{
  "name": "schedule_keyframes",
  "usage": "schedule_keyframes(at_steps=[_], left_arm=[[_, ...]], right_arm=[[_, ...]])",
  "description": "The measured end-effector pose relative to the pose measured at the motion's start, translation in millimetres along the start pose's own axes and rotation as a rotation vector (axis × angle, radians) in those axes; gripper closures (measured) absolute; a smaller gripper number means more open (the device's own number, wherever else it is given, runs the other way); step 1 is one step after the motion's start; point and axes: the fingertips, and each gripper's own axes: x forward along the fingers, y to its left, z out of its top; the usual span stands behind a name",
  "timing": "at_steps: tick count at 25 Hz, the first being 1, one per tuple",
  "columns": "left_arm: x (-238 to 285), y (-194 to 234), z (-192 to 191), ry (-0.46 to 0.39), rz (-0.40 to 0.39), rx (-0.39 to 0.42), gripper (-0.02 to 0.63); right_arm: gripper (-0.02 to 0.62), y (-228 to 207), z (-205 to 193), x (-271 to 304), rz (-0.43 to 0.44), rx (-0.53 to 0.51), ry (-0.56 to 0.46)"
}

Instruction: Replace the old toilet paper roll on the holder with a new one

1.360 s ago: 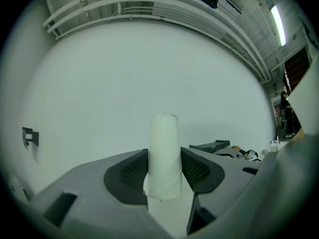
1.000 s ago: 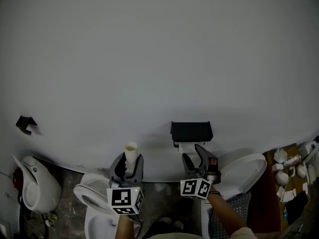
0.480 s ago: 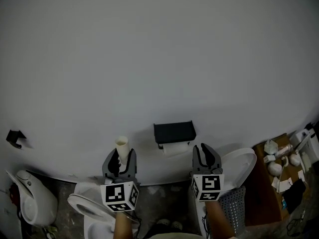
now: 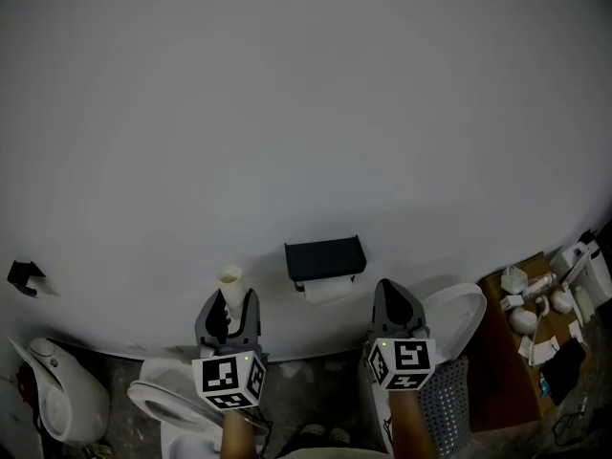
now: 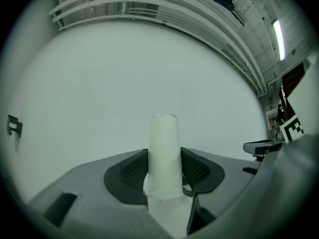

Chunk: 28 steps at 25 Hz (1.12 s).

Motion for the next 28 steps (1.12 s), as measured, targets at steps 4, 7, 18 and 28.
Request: schedule_keyframes(at_steps=[4,7,18,28], left_arm=[[1,-1,1,-0.003,-0.009,-0.004,0.404],[1,-2,3,-0.008,-0.014,-0.006,0.403],[4,-3,5,-0.011,-0.027,-0.012,0.404],[6,-11,7,-0.015,-0.041,0.003,0.403]], right_arm=[[0.604,-1,3,0,0.000,-0.006,-0.001],[0.604,-2,5,0,0.008,0.001,-0.003],[0.604,-6,8,2,-0.004,0.011,-0.016],[0.604,-7,5,6,-0.006,0.007,-0.010]])
